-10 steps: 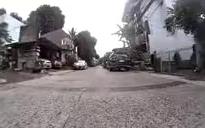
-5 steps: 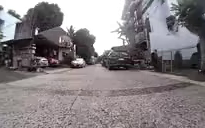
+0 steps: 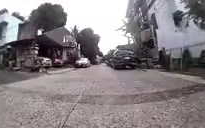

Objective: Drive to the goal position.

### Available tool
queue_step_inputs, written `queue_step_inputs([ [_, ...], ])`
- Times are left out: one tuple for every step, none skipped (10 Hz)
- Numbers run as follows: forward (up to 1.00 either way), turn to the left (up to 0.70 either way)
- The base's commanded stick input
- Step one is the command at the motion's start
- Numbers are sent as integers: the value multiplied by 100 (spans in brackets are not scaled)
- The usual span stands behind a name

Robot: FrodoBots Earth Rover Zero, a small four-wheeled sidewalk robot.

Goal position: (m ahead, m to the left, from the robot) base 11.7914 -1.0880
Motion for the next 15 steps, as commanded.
queue_step_inputs([
  [70,0],
  [70,0],
  [70,0],
  [70,0],
  [70,0],
  [70,0],
  [70,0],
  [70,0],
  [70,22],
  [70,11],
  [70,0],
  [70,0],
  [70,0],
  [70,0],
  [70,0],
])
